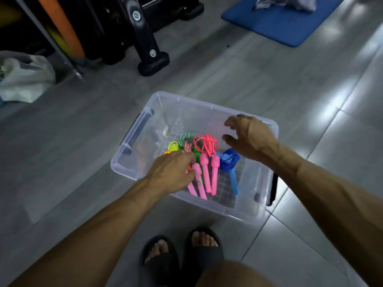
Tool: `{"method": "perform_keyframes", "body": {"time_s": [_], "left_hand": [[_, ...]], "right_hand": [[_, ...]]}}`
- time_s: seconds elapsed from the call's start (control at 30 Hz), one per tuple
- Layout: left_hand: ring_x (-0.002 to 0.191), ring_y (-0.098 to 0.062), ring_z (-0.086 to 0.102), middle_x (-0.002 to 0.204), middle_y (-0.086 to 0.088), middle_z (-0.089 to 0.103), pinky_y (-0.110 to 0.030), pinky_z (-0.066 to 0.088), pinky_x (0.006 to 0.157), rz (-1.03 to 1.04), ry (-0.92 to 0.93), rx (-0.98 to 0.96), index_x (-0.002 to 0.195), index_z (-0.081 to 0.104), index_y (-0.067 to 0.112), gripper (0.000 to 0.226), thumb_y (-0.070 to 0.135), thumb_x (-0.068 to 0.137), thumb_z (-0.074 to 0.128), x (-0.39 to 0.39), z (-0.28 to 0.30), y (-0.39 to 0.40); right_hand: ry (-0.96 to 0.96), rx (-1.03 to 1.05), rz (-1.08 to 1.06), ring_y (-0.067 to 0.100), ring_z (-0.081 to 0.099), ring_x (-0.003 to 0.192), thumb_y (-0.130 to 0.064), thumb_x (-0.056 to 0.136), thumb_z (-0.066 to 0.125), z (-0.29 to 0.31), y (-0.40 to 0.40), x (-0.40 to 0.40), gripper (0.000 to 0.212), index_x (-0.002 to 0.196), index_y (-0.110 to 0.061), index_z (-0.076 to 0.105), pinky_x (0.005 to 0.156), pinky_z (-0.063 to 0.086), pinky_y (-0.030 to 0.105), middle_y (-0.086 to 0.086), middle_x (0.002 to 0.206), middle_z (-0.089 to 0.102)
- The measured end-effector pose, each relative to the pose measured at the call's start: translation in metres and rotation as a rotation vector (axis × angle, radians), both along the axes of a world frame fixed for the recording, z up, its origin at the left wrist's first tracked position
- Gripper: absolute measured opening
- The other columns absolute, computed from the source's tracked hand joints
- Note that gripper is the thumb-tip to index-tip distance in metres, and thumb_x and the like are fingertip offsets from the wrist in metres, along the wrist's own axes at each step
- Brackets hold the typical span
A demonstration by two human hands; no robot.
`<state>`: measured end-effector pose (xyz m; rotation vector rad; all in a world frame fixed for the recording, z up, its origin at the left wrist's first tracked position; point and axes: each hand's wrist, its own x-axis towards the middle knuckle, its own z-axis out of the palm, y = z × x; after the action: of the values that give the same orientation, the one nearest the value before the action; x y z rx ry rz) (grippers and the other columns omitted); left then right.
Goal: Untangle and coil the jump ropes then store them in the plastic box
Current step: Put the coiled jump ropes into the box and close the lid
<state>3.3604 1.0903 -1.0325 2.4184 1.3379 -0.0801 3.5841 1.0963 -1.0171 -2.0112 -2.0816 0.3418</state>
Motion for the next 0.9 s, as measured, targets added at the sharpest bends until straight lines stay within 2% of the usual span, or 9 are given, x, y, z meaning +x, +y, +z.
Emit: {"method": "perform_keyframes", "body": {"time_s": [0.07,0.17,0.33,0.5,0.67,0.8,0.9], "left_hand": [[0.105,-0.021,0.058,0.108,0.004,0.063,-0.032,0.044,0.081,-0.073,-0.037,0.033,0.112,0.057,0.028,0.028,0.036,0.085,0.054,0.012,0.017,-0.016],[0.105,-0.025,0.058,0.11,0.0,0.063,-0.035,0.045,0.083,-0.17,-0.078,0.055,0.112,0.057,0.023,0.029,0.033,0.085,0.054,0.04,0.04,-0.037],[0.107,-0.029,0.057,0.118,-0.002,0.06,-0.038,0.045,0.081,-0.371,-0.081,0.104,0.115,0.055,0.021,0.031,0.034,0.087,0.052,0.115,0.041,-0.065],[0.11,-0.024,0.056,0.122,0.0,0.057,-0.034,0.044,0.084,-0.533,-0.053,0.037,0.123,0.05,0.024,0.038,0.041,0.089,0.049,0.207,-0.001,-0.096],[0.108,-0.022,0.056,0.124,0.002,0.055,-0.034,0.043,0.087,-0.676,-0.006,-0.089,0.124,0.048,0.022,0.038,0.043,0.091,0.046,0.299,-0.062,-0.136],[0.108,-0.027,0.057,0.122,-0.003,0.055,-0.036,0.043,0.088,-0.771,0.017,-0.182,0.124,0.048,0.02,0.038,0.04,0.092,0.048,0.354,-0.115,-0.172],[0.109,-0.03,0.056,0.122,-0.005,0.053,-0.039,0.046,0.089,-0.769,-0.038,-0.22,0.126,0.048,0.019,0.041,0.039,0.09,0.052,0.385,-0.146,-0.189]], "right_hand": [[-0.053,0.009,-0.018,0.029,0.06,0.106,-0.035,0.086,0.059,0.024,-0.022,0.013,0.041,0.123,-0.018,0.056,0.085,0.049,0.039,0.005,0.118,0.06],[-0.083,0.015,-0.059,0.03,0.06,0.103,-0.035,0.087,0.058,0.05,-0.052,0.04,0.042,0.125,-0.017,0.054,0.084,0.051,0.043,0.007,0.118,0.06],[-0.145,0.002,-0.203,0.03,0.06,0.104,-0.038,0.088,0.055,0.051,-0.104,0.102,0.042,0.126,-0.019,0.051,0.081,0.053,0.045,0.005,0.118,0.059],[-0.081,-0.036,-0.42,0.03,0.059,0.104,-0.037,0.087,0.056,0.014,-0.17,0.192,0.041,0.124,-0.018,0.055,0.083,0.051,0.041,0.005,0.117,0.06],[-0.027,-0.163,-0.627,0.03,0.06,0.104,-0.036,0.089,0.056,-0.041,-0.26,0.279,0.042,0.125,-0.016,0.054,0.085,0.051,0.043,0.006,0.117,0.059],[0.002,-0.279,-0.786,0.027,0.061,0.102,-0.039,0.088,0.056,-0.091,-0.334,0.321,0.042,0.123,-0.016,0.055,0.083,0.052,0.044,0.005,0.118,0.06],[0.044,-0.381,-0.888,0.026,0.061,0.102,-0.039,0.087,0.057,-0.124,-0.377,0.338,0.044,0.125,-0.017,0.054,0.086,0.052,0.045,0.005,0.12,0.059]]}}
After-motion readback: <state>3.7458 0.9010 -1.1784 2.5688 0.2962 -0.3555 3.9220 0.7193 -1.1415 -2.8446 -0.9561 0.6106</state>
